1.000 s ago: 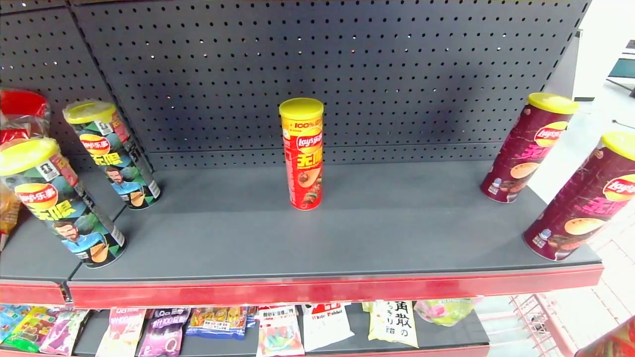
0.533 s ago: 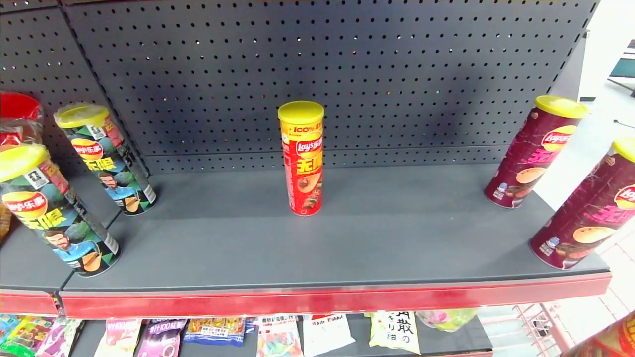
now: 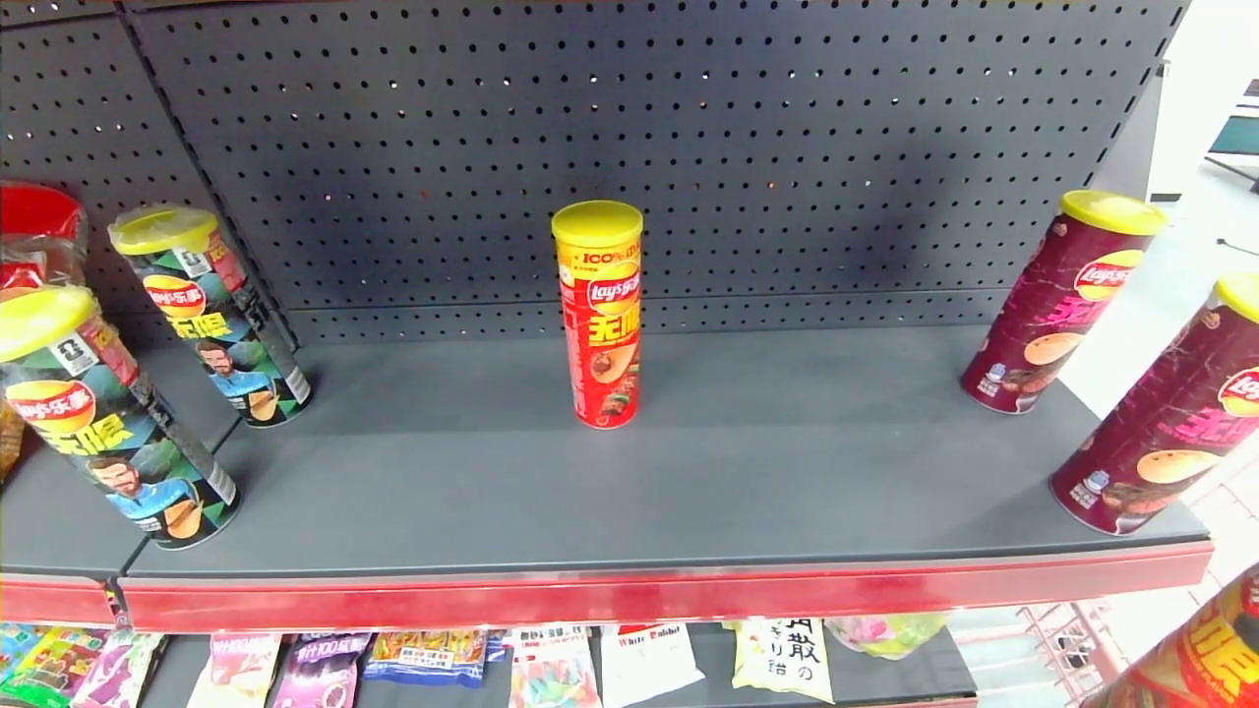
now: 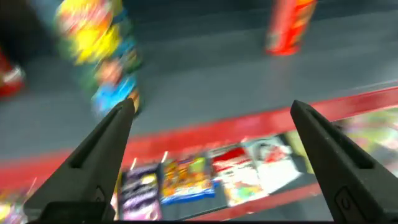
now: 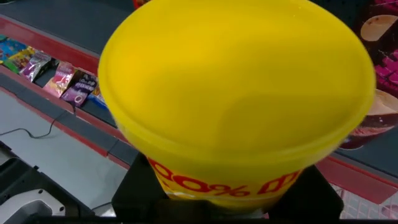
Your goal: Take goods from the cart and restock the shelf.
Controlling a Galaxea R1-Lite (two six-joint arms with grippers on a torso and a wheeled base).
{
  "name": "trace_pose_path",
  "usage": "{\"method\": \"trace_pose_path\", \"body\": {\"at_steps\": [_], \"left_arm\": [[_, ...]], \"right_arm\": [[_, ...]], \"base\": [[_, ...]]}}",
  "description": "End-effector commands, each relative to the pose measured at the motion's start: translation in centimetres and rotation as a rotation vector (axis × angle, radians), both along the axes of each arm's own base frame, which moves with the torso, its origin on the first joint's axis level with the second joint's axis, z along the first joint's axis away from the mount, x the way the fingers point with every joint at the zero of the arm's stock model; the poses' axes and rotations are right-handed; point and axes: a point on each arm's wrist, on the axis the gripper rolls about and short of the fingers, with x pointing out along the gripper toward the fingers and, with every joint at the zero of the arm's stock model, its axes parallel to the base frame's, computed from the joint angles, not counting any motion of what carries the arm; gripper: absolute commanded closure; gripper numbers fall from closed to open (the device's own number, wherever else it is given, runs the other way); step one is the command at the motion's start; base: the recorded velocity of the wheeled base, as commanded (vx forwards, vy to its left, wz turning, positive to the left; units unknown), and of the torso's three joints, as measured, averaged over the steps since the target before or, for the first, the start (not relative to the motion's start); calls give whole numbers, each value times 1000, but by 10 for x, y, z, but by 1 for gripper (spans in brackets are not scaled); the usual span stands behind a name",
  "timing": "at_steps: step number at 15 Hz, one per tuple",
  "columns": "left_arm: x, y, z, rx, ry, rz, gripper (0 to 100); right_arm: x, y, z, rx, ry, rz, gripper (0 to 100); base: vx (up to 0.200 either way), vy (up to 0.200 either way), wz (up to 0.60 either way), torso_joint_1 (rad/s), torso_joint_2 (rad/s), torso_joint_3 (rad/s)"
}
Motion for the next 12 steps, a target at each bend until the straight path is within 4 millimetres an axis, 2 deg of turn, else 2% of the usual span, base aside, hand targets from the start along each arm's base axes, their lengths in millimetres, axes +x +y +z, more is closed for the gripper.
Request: {"method": "trace_pose_path", "body": {"at_steps": [1, 2, 4, 5, 7, 8, 10, 12], "left_arm": [[123, -27, 79, 49, 198, -366, 0], [151, -35, 83, 73, 206, -400, 0], [210, -65, 84, 86, 206, -525, 0], [227, -79, 84, 85, 217, -596, 0], [257, -101, 79, 92, 241, -658, 0], [263, -108, 79, 93, 242, -677, 0], [289, -134, 77, 96, 243, -744, 0], [304, -142, 71, 111, 247, -751, 0]], "right_arm": [[5, 2, 2, -4, 18, 3, 100], [6, 2, 2, -3, 16, 3, 100], [5, 1, 6, -1, 4, -6, 100], [4, 1, 8, 1, -8, -7, 100], [4, 1, 12, 4, -20, -16, 100], [4, 1, 13, 5, -23, -16, 100], [4, 1, 15, 7, -27, -18, 100], [4, 1, 16, 7, -30, -20, 100]], "base": [[0, 0, 0, 0, 0, 0], [0, 0, 0, 0, 0, 0], [0, 0, 0, 0, 0, 0], [0, 0, 0, 0, 0, 0], [0, 0, 0, 0, 0, 0], [0, 0, 0, 0, 0, 0], [0, 0, 0, 0, 0, 0], [0, 0, 0, 0, 0, 0]]}}
